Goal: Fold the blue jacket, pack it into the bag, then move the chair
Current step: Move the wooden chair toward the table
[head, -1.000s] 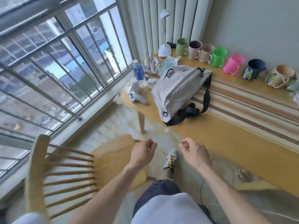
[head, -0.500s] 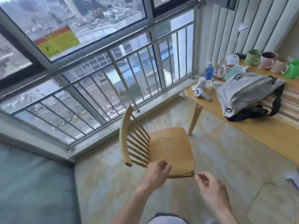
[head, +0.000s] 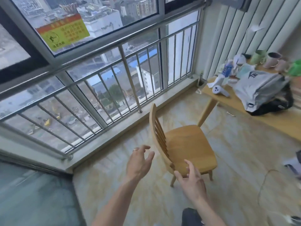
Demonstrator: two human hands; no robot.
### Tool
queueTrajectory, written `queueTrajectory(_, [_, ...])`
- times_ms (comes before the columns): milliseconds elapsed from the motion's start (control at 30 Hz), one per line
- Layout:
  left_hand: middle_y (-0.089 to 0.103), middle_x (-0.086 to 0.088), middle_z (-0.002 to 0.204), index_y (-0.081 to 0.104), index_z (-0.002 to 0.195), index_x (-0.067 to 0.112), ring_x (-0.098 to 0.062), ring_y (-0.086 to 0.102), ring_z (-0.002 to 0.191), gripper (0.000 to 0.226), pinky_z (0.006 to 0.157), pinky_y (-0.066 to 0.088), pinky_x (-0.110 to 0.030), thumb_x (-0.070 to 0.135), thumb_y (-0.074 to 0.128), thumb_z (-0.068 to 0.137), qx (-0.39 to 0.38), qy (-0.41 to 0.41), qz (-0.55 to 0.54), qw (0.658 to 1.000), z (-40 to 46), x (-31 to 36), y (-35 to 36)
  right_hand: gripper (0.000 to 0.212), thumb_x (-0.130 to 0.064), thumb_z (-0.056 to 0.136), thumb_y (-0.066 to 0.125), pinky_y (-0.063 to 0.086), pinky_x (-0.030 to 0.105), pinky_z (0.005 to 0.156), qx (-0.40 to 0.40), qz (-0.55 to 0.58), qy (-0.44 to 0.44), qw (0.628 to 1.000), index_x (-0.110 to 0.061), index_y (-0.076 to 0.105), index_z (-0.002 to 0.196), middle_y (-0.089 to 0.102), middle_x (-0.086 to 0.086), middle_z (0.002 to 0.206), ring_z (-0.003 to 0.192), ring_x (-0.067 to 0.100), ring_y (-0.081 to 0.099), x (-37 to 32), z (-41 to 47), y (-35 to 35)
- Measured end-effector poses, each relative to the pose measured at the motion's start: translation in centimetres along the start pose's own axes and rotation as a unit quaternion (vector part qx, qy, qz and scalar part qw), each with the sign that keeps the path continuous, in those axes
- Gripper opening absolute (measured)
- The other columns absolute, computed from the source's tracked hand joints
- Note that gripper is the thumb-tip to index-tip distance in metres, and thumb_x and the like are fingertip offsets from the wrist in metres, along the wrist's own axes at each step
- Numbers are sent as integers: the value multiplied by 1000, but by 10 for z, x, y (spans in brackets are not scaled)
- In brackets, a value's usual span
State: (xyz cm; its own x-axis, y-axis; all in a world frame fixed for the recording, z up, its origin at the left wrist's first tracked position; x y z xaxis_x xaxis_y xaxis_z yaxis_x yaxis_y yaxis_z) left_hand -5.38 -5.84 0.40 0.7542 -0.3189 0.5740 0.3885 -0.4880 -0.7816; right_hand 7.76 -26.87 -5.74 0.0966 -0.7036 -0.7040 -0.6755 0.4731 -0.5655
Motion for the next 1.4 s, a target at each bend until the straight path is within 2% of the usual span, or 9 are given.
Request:
queueTrajectory(300, [54,-7,139,48,143,30,-24,53,130,50,105,46,-40,49,53,98,-57,68,29,996,116,26,-10,64,-63,97,38,43,35,105,13,5,61,998,-37,25,154,43,-1,155,137,24,46,-52,81,36])
queueTrajectory(500, [51,-8,144,47,145,31,-24,50,133,51,105,42,-36,48,55,98,-104,109,77,986,191,55,-4,66,-63,98,36,42,36,105,1,54,89,995,-36,21,156,39,0,158,138,25,45,-81,149,72])
queueTrajectory(733, [45,-12,147,50,146,27,-26,50,130,51,105,42,-35,38,57,97,-162,185,130,961,262,95,28,64,-60,99,39,48,38,101,84,78,183,976,-37,21,156,45,2,152,131,26,51,-83,182,66])
queueTrajectory(900, [34,-32,153,47,146,24,-40,24,147,54,115,28,-46,43,53,96,-201,265,230,915,307,91,71,64,-62,98,36,55,40,87,181,78,271,942,-41,18,155,51,4,141,115,26,59,-75,186,76])
queueTrajectory(1067, [17,-35,160,42,148,21,-46,9,152,59,122,18,-56,46,51,95,-278,321,305,853,326,75,90,65,-63,98,32,51,45,96,229,85,389,888,-39,16,156,51,8,141,118,34,58,-82,174,105])
queueTrajectory(1133, [18,-37,159,44,145,16,-47,5,152,58,123,14,-54,45,51,95,-291,345,319,834,328,70,91,62,-60,99,31,46,44,100,234,71,428,870,-34,21,155,54,11,138,119,35,58,-86,167,113])
queueTrajectory(1200, [11,-36,161,47,140,10,-47,1,152,54,122,12,-51,41,52,96,-297,361,324,822,330,66,91,57,-55,101,33,43,44,101,254,32,449,856,-25,36,149,62,12,128,117,34,59,-92,160,117])
queueTrajectory(1300, [4,-38,161,51,132,4,-48,-4,153,50,123,8,-51,39,52,96,-302,378,342,806,331,53,92,46,-50,100,40,33,44,110,289,-37,491,821,-18,67,118,69,11,117,119,33,55,-92,144,124])
queueTrajectory(1400, [10,-44,158,52,126,-2,-49,-7,153,54,124,2,-51,42,49,95,-291,387,344,805,334,46,95,40,-43,96,51,20,48,119,348,-66,529,771,-16,80,98,68,13,120,130,37,46,-87,122,128])
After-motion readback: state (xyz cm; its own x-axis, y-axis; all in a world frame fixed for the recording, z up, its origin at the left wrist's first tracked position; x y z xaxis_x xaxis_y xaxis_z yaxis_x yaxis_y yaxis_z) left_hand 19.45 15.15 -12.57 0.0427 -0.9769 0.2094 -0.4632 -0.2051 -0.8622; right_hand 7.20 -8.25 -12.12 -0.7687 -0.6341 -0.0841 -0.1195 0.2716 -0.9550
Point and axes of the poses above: each hand's wrist, its own z-axis towards the middle knuckle, its own y-axis out of the palm, x = y × z, the point moved 10 cm from there along z, towards the middle knuckle
